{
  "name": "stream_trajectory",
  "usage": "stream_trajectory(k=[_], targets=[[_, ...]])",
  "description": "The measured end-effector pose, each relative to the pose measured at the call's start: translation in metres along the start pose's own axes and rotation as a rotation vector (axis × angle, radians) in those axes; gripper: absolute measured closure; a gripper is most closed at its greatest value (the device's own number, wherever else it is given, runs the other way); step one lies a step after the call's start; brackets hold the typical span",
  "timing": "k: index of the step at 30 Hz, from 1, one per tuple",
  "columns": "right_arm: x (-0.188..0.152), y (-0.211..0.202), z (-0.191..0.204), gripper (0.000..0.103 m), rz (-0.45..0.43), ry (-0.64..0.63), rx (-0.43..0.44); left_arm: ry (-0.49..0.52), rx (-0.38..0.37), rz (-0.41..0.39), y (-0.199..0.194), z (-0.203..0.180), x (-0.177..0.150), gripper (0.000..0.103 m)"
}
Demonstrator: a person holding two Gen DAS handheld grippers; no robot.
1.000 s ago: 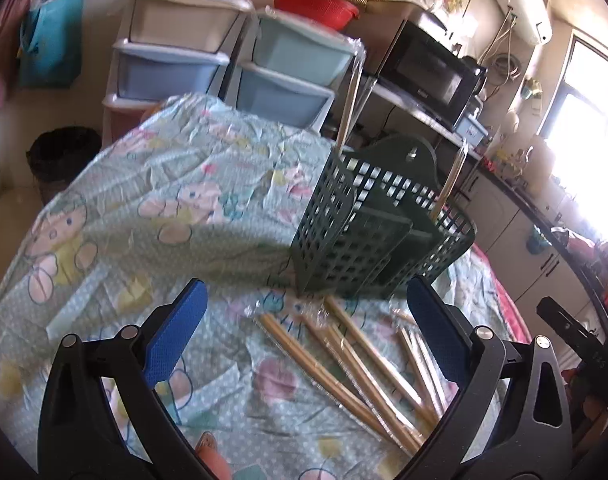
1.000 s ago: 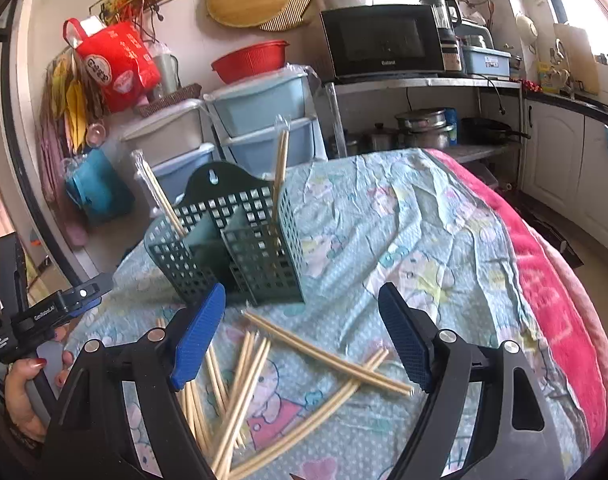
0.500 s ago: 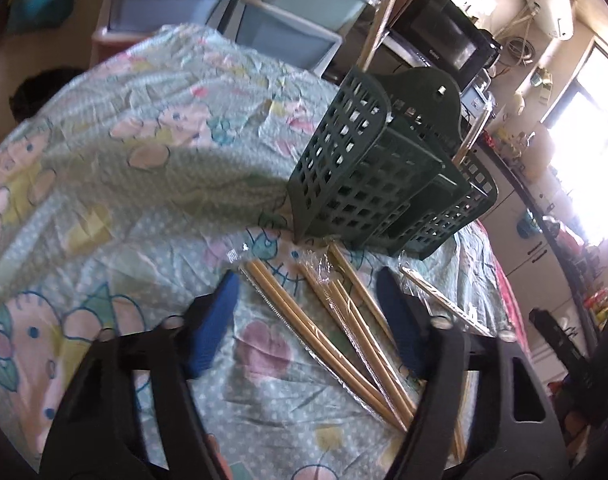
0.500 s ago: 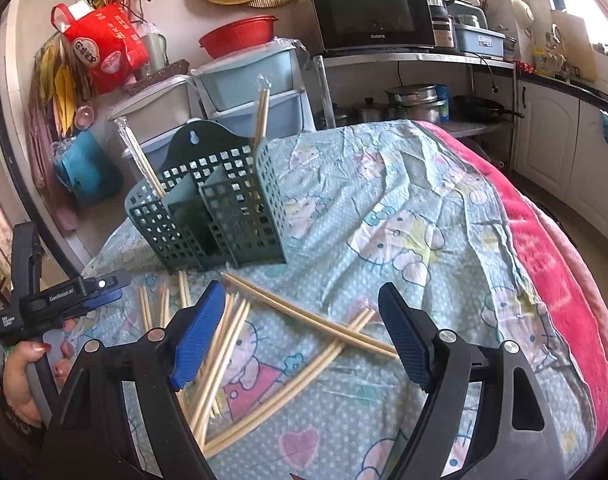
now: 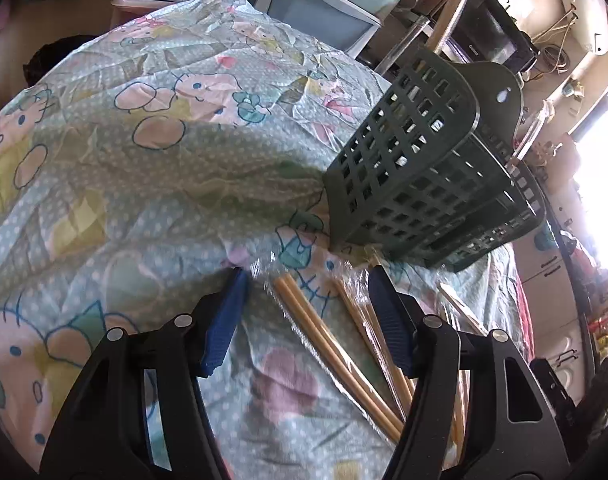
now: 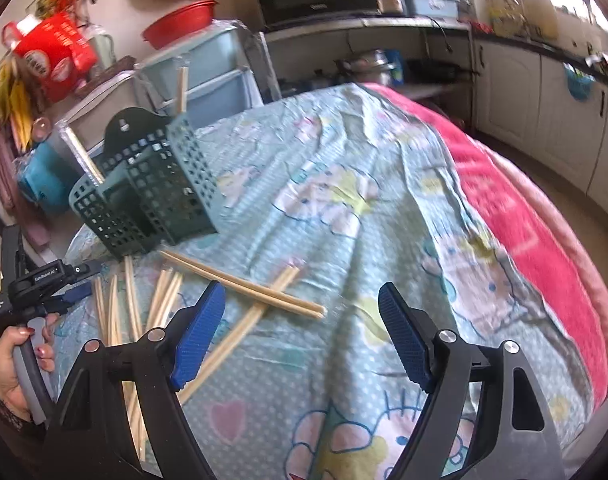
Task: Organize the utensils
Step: 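Close the left tool on a wooden chopstick while the right tool grasps another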
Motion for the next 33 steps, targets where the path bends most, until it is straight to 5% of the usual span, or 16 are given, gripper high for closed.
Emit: stream_trajectory(k=[9,17,22,27,33], targets=[[-0.011,0.015,0.003,0.038,0.056,0.086,0.103,0.009,0.019,-0.026,0.006,0.0,0.006,0.053],[-0.015,0.032,-0.004,0.04,0.094,0.187,0.097,0.002,0.03,-0.033,0.008,0.005,0.012,0.064],[-0.012,0.04,-0.012,0.062,0.094,0.21,0.11,0.003,0.047,-0.044,0.01,0.009,0.016,0.076],[-0.009,0.04,-0.015,0.098,0.075,0.213,0.112,-0.003,0.057,-0.052,0.011,0.014,0.018,0.088],[0.009,0.017,-0.005,0.099,-0.017,0.141,0.127,-0.023,0.047,-0.048,0.009,0.02,0.02,0.096]])
Point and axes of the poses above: each gripper's, at about its wrist camera, not at the fingertips, and y roughly the way its jaws point, z to its left, x to its top, the point moved 7 cm from there along y, roughly the way its jaws point, and after that the axes turned 13 degrees about -y, right-handed, at the moved point
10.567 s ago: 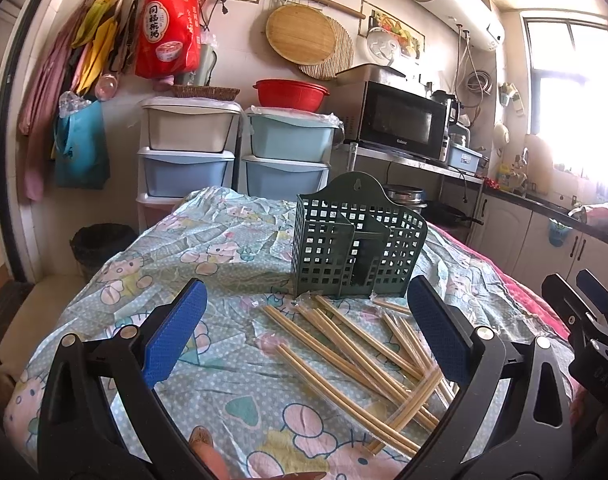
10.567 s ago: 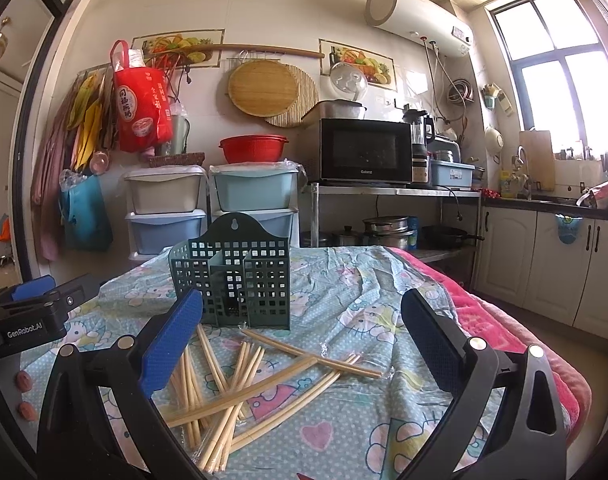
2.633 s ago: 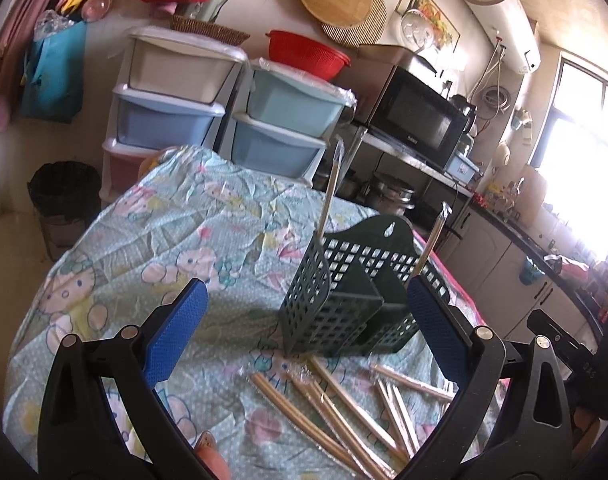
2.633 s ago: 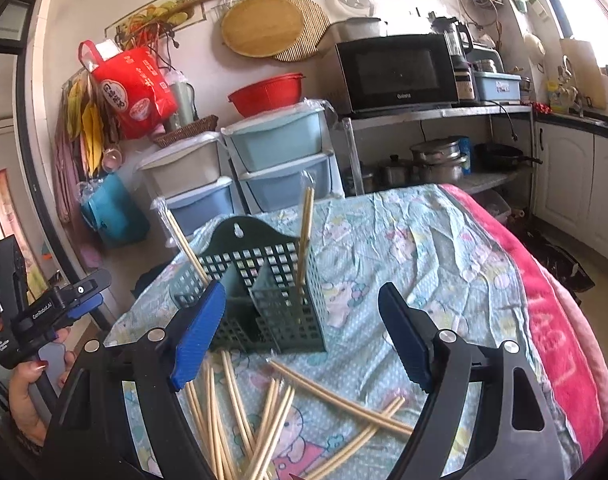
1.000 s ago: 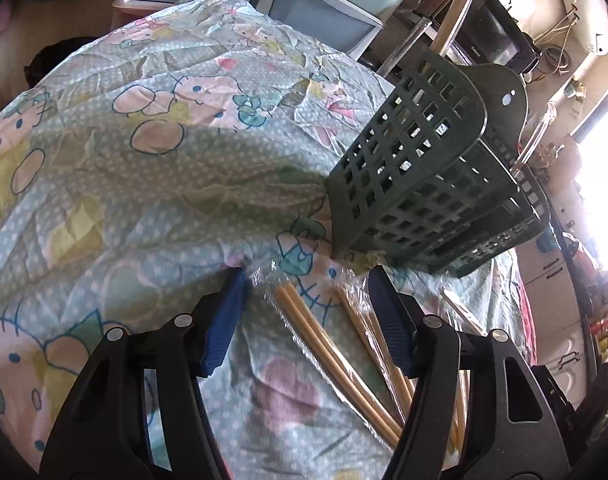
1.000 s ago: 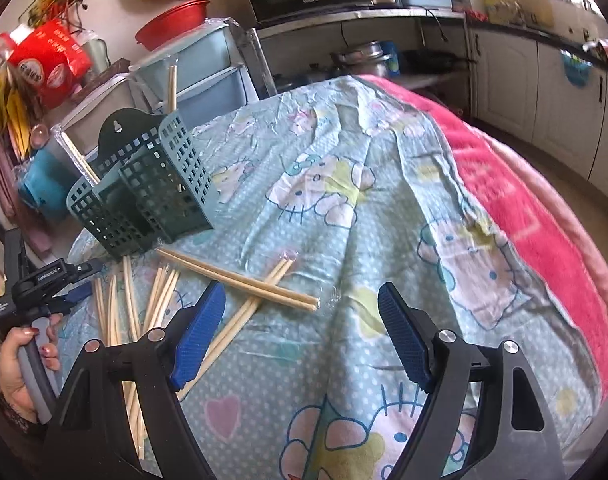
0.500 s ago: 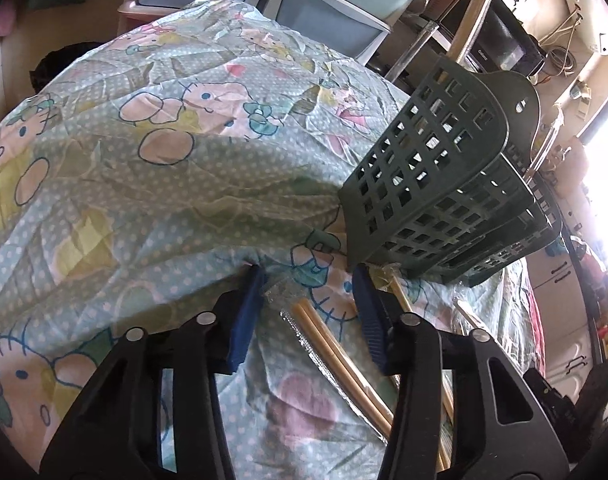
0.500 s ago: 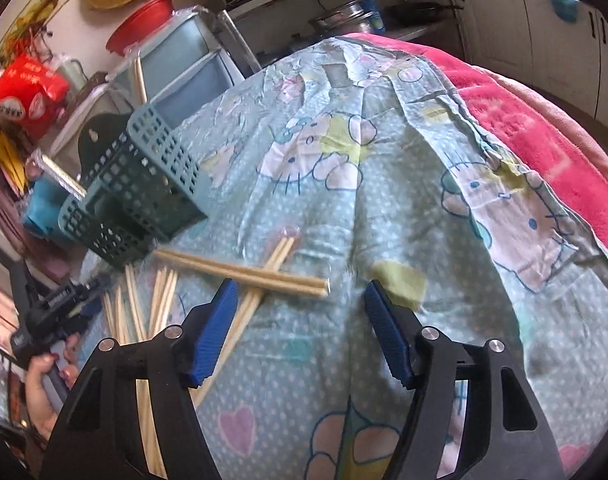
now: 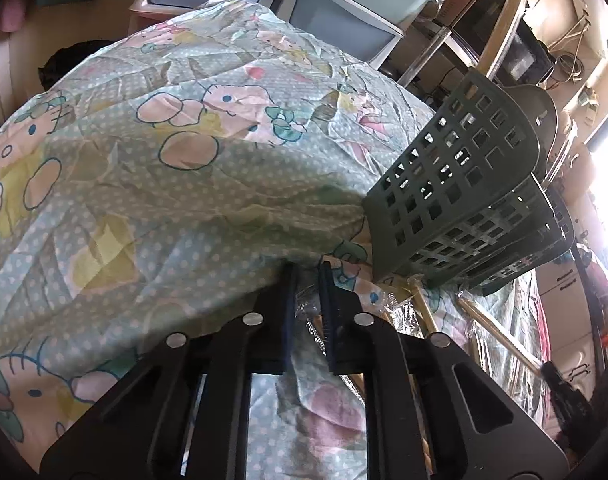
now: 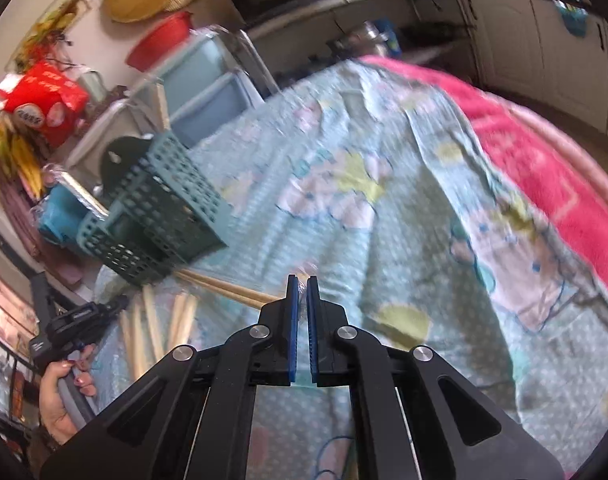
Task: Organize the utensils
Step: 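Close the left tool on a wooden chopstick while the right tool grasps another, then lift the held chopsticks with both tools and carry them above the green holder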
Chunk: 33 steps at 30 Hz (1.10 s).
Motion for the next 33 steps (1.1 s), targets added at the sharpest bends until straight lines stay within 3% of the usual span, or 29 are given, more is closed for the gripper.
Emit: stream_trajectory(k=[9,22,33], targets=[[0.046,-0.04,0.038,0.099,-0.129,-0.165,0.037,0.015,-0.09,-0.015,-0.025,-0.013,-0.001,0.1],[0.108,-0.081,0.095,0.099,-0.259,-0.404,0.065,0.17,-0.264,-0.136,-0.111,-0.09,0.012,0.101],[0.142,-0.113,0.123,0.1,-0.34,-0.483,0.095,0.251,-0.376,-0.195,-0.157,-0.145,0.024,0.101]])
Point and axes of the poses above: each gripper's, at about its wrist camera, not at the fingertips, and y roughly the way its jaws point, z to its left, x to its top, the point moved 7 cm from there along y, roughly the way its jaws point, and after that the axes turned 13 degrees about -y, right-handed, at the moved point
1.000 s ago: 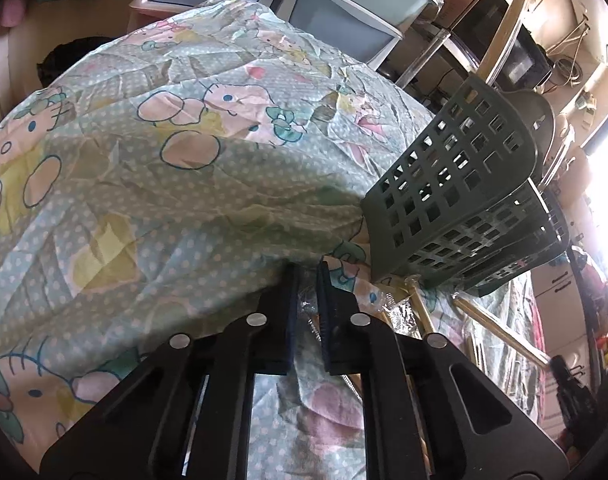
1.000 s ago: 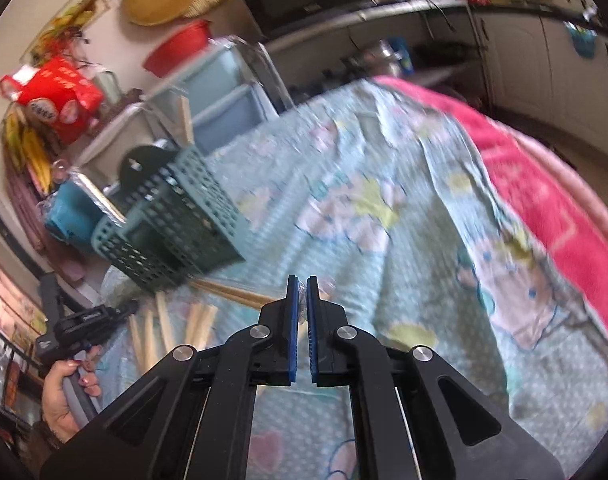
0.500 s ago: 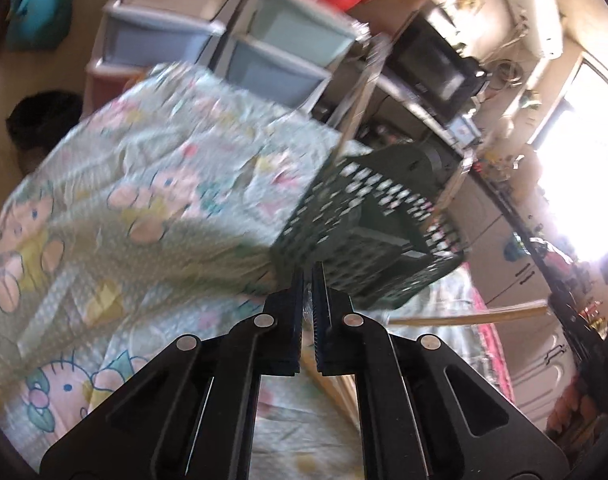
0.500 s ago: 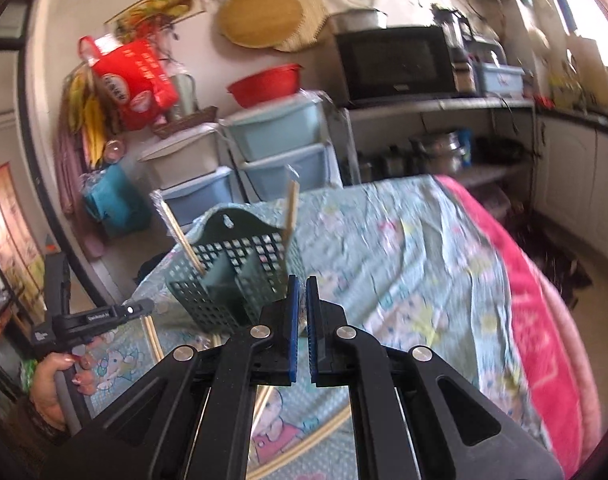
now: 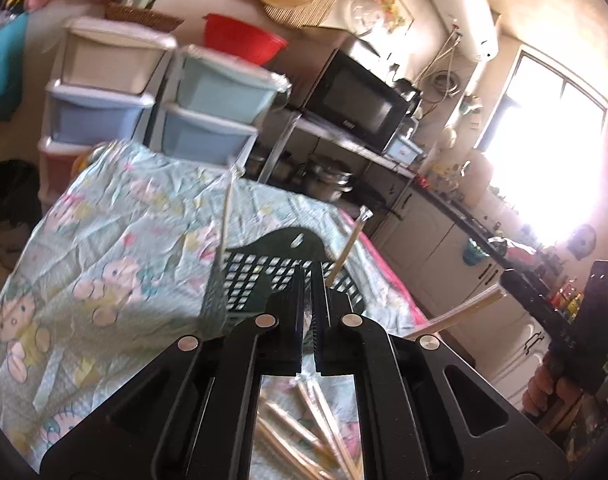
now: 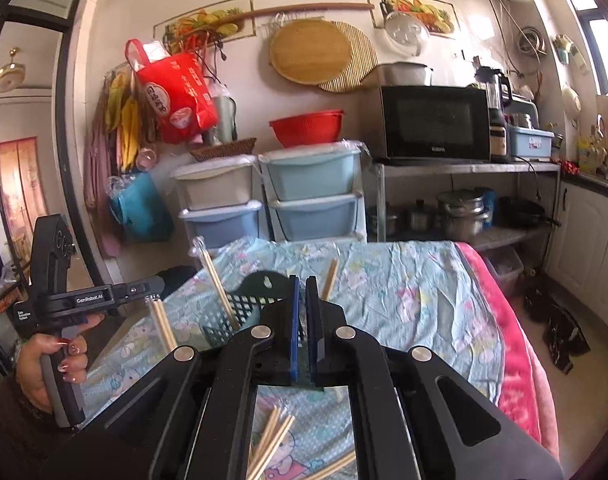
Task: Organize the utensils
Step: 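Lift the held chopsticks with both tools and carry them above the green holder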
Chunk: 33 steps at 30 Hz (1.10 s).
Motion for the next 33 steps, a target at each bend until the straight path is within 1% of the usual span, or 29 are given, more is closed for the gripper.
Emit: stream_trajectory(k=[7,13,20,27,33], targets=[[0.028,-0.001,0.009,0.1,-0.051,-0.03,0.034,0.042,-0.051,-0.055,-0.015,-0.031,0.025,0.101],[0.049,0.003,0.016,0.1,-0.084,-0.043,0.049,0.058,-0.088,-0.098,-0.021,-0.051,0.045,0.101],[0.069,0.011,0.02,0.1,-0.123,-0.028,0.063,0.059,-0.124,-0.129,-0.023,-0.066,0.069,0.101],[0.089,0.022,0.026,0.1,-0.159,-0.019,0.084,0.073,-0.123,-0.164,-0.022,-0.072,0.092,0.101],[0.106,0.034,0.036,0.1,-0.178,-0.022,0.106,0.069,-0.107,-0.18,-0.011,-0.067,0.107,0.101]])
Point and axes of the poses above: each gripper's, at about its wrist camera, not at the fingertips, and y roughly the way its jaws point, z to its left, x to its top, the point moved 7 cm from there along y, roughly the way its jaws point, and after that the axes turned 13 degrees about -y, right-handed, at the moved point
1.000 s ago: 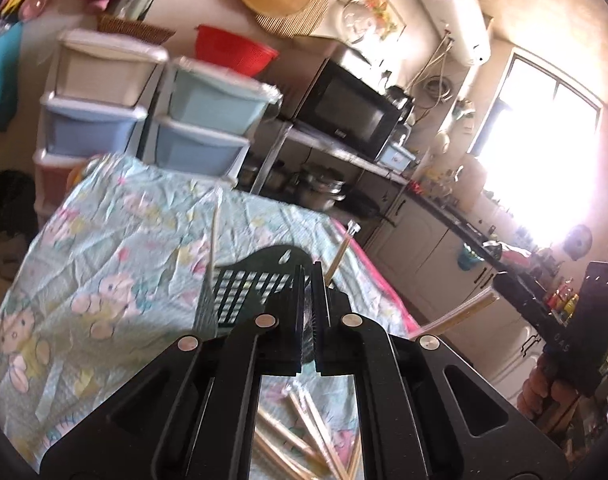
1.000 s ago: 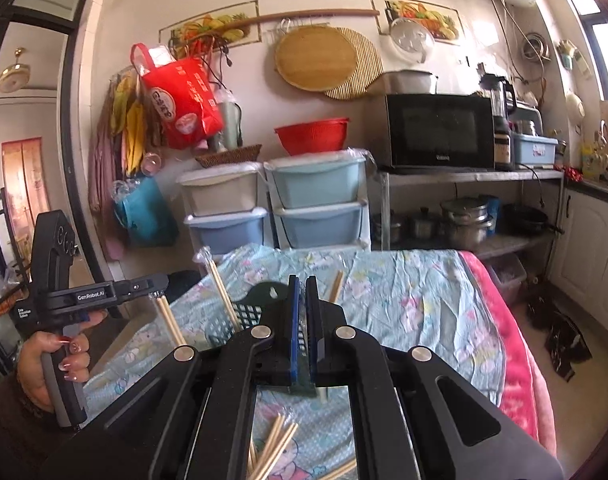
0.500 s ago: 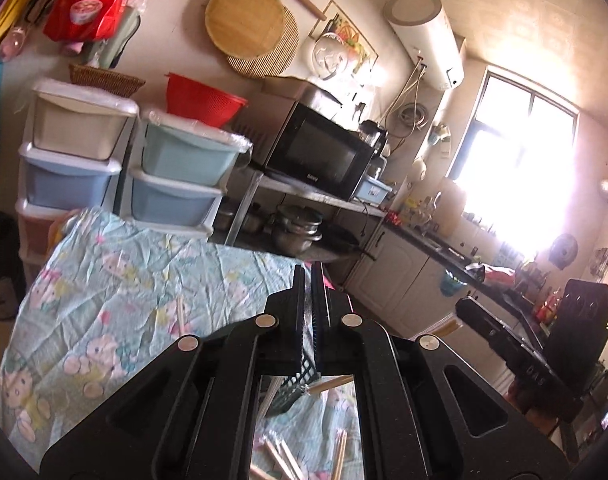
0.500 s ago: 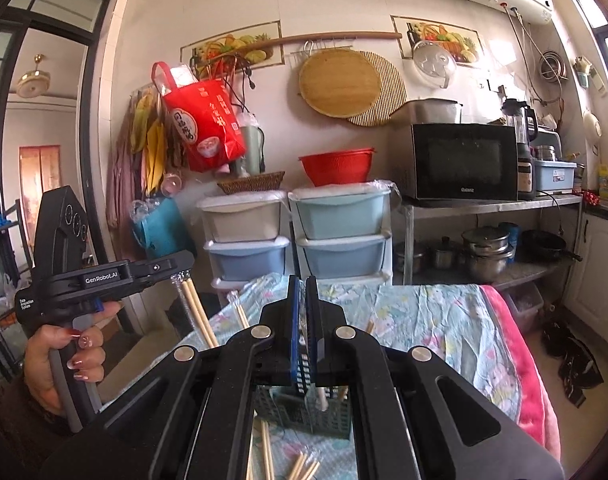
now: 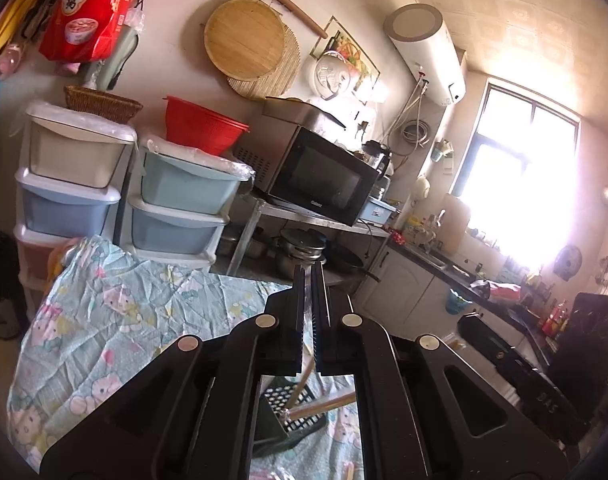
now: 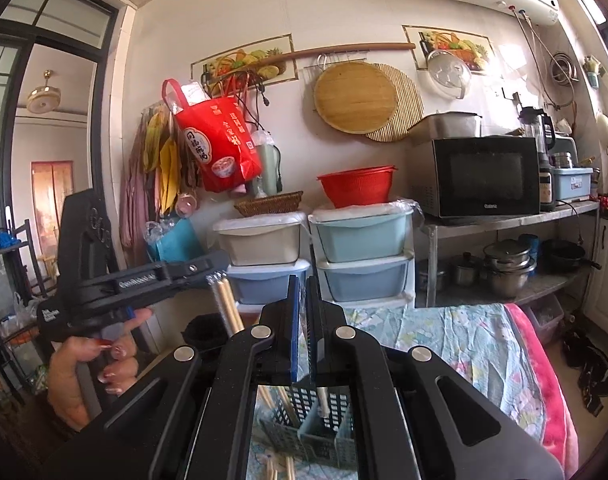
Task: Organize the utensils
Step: 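Lift the held chopsticks with both tools and carry them above the green holder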
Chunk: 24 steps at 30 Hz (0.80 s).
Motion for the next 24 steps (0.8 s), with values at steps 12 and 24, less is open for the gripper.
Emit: stream_trajectory(k=[12,24], targets=[[-0.015,0.05,0.008,0.099,0.073,0.0,0.033,-0.002,0.035,0.016,0.03,0.028,-0.01,0.101],[-0.063,0.089,0.001,0.099,0.192,0.041,0.032,0.0,0.087,0.061,0.051,0.056,-0.043,0.101]])
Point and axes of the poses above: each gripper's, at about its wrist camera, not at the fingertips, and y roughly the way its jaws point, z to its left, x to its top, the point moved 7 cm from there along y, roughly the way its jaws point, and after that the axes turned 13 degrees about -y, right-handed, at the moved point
